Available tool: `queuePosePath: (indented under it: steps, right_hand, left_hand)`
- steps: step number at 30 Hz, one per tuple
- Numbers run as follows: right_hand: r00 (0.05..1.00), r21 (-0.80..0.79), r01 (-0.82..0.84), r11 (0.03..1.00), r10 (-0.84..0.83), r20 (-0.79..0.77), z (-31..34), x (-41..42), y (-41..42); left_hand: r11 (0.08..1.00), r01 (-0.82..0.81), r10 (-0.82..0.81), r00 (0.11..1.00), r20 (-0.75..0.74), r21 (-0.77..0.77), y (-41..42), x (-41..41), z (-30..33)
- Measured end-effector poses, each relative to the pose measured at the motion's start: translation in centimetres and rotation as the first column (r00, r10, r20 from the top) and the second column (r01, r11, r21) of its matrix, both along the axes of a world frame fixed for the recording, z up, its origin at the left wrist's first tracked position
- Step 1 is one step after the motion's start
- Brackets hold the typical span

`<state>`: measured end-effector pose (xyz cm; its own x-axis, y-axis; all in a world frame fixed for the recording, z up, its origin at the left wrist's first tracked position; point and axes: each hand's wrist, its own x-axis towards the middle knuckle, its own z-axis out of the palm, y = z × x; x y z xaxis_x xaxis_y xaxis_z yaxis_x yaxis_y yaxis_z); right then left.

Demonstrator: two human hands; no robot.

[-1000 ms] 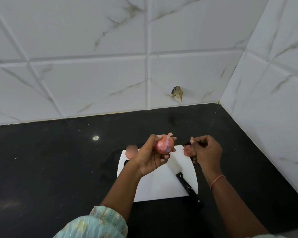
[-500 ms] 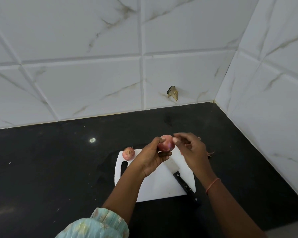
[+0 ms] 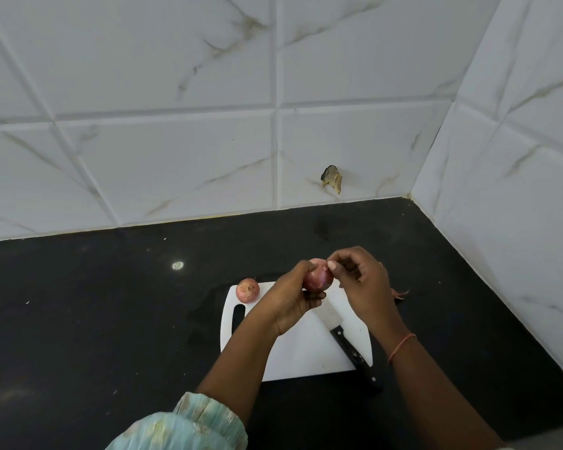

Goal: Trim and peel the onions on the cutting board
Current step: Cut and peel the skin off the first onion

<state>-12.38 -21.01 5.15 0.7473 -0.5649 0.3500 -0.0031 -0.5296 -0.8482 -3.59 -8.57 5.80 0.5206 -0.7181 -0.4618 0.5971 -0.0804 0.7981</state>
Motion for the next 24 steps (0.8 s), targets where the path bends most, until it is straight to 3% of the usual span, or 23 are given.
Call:
queuePosePath:
  steps: [4, 6, 9, 14, 17, 22, 24]
  right_hand:
    - [0.997, 0.071, -0.08, 0.994, 0.078, 0.027, 0.2, -0.1, 0.1]
    - [0.995, 0.031, -0.098, 0.995, 0.098, -0.013, 0.2, -0.2, 0.5]
    - [1.0, -0.05, -0.021, 0.999, 0.02, -0.017, -0.1, 0.0, 0.7]
    - [0.999, -0.02, 0.038, 0.999, -0.038, -0.024, 0.0, 0.3, 0.7]
    - [0.98, 0.137, 0.2, 0.97, -0.201, -0.001, -0.4, 0.4, 0.2]
    - [0.897, 0.228, 0.442, 0.868, -0.423, -0.129, -1.8, -1.1, -2.2]
    - [0.865, 0.188, 0.5, 0.846, -0.473, -0.168, -2.7, -1.9, -2.8]
  left_hand:
    - [1.0, -0.008, 0.008, 1.0, 0.003, -0.001, 0.0, 0.1, 0.0]
    - [1.0, -0.013, 0.013, 1.0, 0.001, -0.008, 0.0, 0.3, -0.1]
    - [1.0, -0.007, 0.007, 1.0, 0.019, -0.001, 0.1, 0.4, 0.0]
    - [0.999, 0.027, -0.027, 0.999, 0.047, 0.018, 0.3, 0.3, 0.3]
    - [0.999, 0.031, -0.031, 1.0, 0.002, 0.012, 0.6, 0.5, 0.2]
    - [0.999, 0.008, -0.013, 0.996, -0.089, -0.051, 0.9, 1.2, -0.2]
    - [0.997, -0.018, 0.008, 0.99, -0.139, -0.07, 0.8, 1.4, -0.4]
